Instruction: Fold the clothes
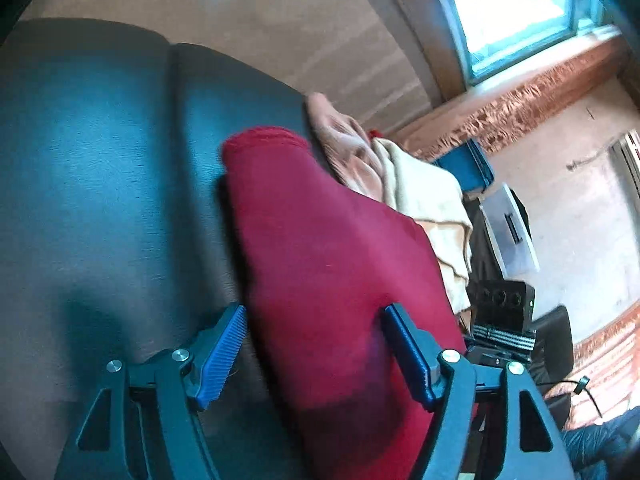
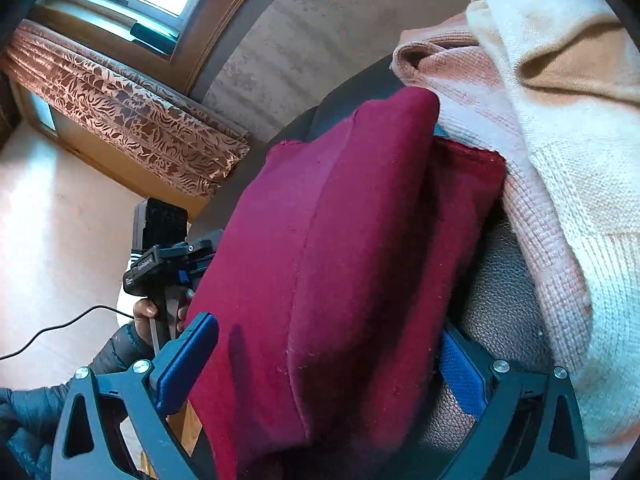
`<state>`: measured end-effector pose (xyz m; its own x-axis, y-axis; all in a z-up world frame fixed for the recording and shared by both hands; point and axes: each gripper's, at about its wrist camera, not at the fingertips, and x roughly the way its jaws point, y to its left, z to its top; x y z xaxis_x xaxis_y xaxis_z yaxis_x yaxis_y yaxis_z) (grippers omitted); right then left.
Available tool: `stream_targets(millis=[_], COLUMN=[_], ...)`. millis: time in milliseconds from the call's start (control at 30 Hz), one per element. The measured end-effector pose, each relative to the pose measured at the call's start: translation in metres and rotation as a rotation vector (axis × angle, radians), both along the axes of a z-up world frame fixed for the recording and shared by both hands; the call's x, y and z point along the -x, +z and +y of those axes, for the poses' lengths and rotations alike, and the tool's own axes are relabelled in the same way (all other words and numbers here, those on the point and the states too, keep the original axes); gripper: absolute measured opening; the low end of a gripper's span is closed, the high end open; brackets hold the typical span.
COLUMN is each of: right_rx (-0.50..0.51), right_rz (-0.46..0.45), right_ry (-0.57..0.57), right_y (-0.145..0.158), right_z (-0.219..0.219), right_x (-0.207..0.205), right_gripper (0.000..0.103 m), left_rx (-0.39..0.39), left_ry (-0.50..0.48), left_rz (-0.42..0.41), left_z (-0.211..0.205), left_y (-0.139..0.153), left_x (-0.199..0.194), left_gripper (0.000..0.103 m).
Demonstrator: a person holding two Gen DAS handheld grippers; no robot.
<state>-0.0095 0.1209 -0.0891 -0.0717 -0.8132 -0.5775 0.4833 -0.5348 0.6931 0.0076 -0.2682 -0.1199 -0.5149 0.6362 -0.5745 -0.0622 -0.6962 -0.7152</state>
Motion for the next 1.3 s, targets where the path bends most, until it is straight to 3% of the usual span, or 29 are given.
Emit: stream_targets(millis=[133,233,300,367,433,567,667,767,967,1100,1233,1300], right_rx=[-0.030,-0.067,-0.108,-0.124,-0.110,-0.076,-0.029,0.046,0.197,0.271,0.247,0.213], right_rz=[0.020,0.051,0.093,0.120,0.118,0.126,0.147,0.172,0.295,0.372,0.381,0.377], right_ry=[-0.006,-0.012,-0.025,-0.024,-0.012,0.049,0.130,0.223,0.482,0.653,0.766,0.811], right_y=[0.003,0.005,0.008,0.011,0.012,0.021,0.034,0.056,0.131,0.182,0.198,0.198], right_z=[-0.012,-0.018,-0.022,-0.024,-0.026,-0.047,-0.079,-0.123,-0.260,-0.370,-0.474,-0.524], right_x=[-0.001,-0.005,-0.011,-0.016,-0.021,-0.033,-0.045,-0.056,-0.094,-0.133,-0.166,-0.180], right_gripper=[0.103,0.103,0.094,0.075,0.067,0.056,0.055,0.055,0.055,0.055,0.055,0.055], left_rx=[0.009,0.034,0.061,0.086,0.108,0.134,0.143,0.164,0.331,0.391,0.372,0.312], left_ry=[0.010,0.037,0.065,0.099,0.135,0.220,0.320,0.442,0.758,0.968,1.153,1.228], left_rz=[-0.009,0.003,0.023,0.046,0.075,0.148,0.225,0.313,0.489,0.515,0.430,0.314], left_z=[0.007,0.011,0.014,0.015,0.013,-0.003,-0.026,-0.054,-0.123,-0.176,-0.240,-0.274], left_y=[-0.001,0.001,0.007,0.016,0.026,0.053,0.083,0.120,0.210,0.247,0.252,0.230], left_x=[0.003,-0.003,-0.014,-0.027,-0.046,-0.095,-0.141,-0.193,-0.317,-0.382,-0.427,-0.431], left_gripper=[0.072,0.054,0.042,0.040,0.038,0.037,0.036,0.036,0.036,0.037,0.037,0.037])
